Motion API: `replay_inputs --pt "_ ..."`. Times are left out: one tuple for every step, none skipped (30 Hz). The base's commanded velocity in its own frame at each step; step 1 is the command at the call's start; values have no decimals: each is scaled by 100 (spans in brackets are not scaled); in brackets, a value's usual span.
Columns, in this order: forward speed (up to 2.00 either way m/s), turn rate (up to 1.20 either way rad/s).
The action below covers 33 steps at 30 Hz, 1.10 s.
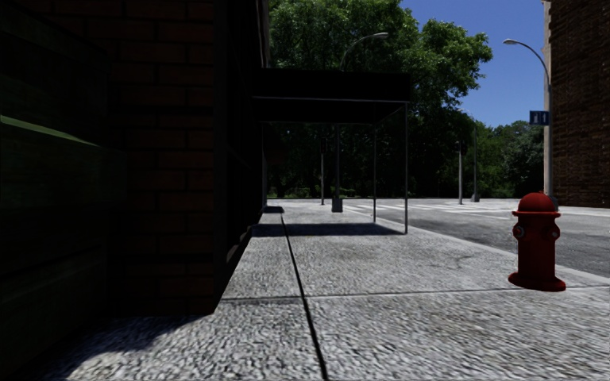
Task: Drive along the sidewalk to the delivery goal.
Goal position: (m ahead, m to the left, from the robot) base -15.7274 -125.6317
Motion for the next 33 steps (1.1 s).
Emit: replay_inputs --pt "181 0" --pt "181 0" --pt "181 0" --pt "181 0" --pt "181 0" --pt "181 0" --pt "181 0" --pt "181 0" --pt "181 0" --pt "182 0" --pt "182 0" --pt "182 0" --pt "182 0" --pt "182 0" --pt "182 0" --pt "182 0" --pt "182 0" --pt "182 0" --pt "182 0" --pt "182 0" --pt "182 0" --pt "182 0" --pt "182 0" --pt "182 0" --pt "182 0" --pt "182 0" --pt "182 0" --pt "182 0" --pt "182 0" --pt "182 0" --pt "182 0" --pt "182 0" --pt "182 0"
